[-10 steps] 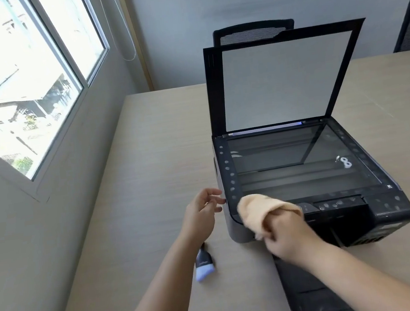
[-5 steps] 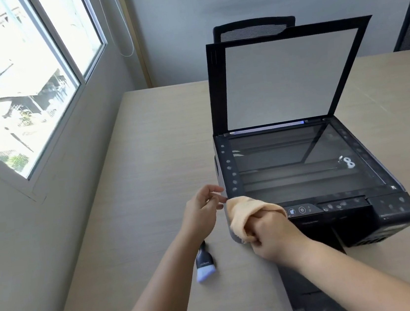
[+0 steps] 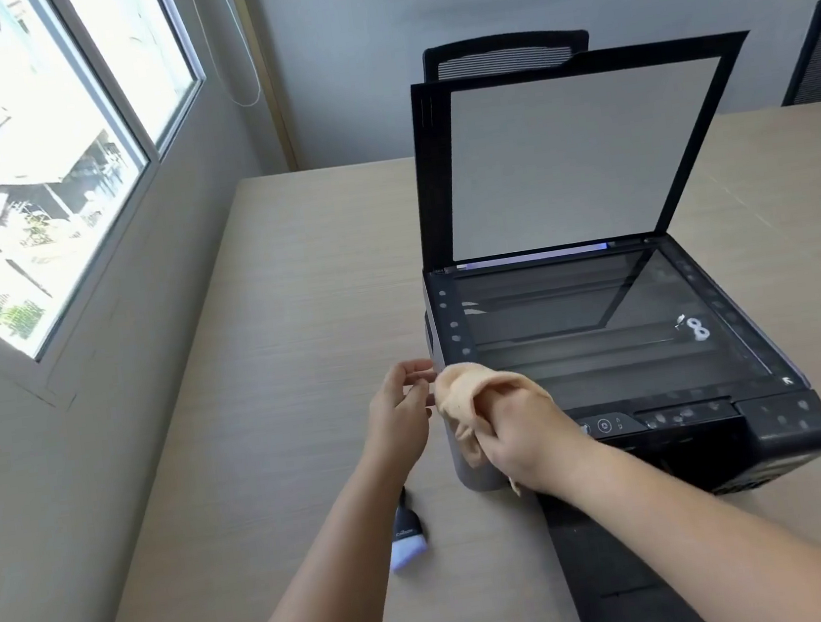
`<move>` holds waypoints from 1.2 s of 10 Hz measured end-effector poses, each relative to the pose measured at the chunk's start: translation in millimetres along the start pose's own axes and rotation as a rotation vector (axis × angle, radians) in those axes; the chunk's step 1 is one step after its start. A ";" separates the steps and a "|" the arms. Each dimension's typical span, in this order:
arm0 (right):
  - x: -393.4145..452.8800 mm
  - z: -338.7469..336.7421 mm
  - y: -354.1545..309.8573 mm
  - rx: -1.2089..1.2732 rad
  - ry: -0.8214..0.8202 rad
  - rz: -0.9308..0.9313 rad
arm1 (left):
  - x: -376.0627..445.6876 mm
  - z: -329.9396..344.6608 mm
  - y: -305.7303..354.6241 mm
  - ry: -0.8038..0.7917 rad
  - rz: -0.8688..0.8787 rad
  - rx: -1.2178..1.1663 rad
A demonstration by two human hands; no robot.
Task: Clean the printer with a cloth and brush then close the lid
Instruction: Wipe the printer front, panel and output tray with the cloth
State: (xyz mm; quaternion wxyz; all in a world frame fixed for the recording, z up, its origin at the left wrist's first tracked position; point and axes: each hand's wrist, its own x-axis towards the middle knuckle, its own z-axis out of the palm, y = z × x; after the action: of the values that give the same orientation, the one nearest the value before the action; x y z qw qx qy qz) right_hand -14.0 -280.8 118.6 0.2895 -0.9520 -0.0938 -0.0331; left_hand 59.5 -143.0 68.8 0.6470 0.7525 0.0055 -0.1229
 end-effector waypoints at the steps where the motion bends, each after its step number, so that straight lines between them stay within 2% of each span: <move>1: 34.3 -4.3 9.1 -0.019 -0.071 0.077 | 0.9 -0.3 2.6 0.036 0.032 0.030; 3: 92.1 -9.7 22.8 0.024 -0.130 0.146 | 2.9 -1.5 1.3 0.024 0.071 0.133; 6: 152.8 -17.0 39.8 0.074 -0.180 0.190 | 4.1 4.0 3.1 -0.096 0.097 0.212; 7: 165.2 -15.4 56.8 -0.113 -0.146 0.226 | 6.5 5.0 0.0 -0.115 0.078 0.202; 8: 166.6 -21.2 56.0 -0.161 -0.114 0.209 | 8.0 5.9 -4.6 -0.124 0.071 0.190; 9: 167.5 -13.4 56.2 -0.184 -0.158 0.146 | 7.2 6.1 -6.5 -0.116 0.050 0.165; 10: 144.6 -7.7 48.0 -0.165 -0.179 0.007 | 6.0 5.4 -6.7 -0.113 0.056 0.137; 11: 117.4 0.0 55.6 -0.280 -0.149 -0.006 | 5.2 6.6 -6.1 -0.103 0.094 0.145; 12: 108.0 -0.4 59.2 -0.285 -0.157 0.010 | 4.0 10.8 -7.4 -0.078 0.121 0.185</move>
State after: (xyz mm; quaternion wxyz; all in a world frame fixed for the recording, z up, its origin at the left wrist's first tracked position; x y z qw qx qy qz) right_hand 103.6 -312.1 99.4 0.1435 -0.9835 -0.1058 0.0298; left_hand 60.3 -152.9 59.4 0.5809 0.8025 -0.0764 -0.1129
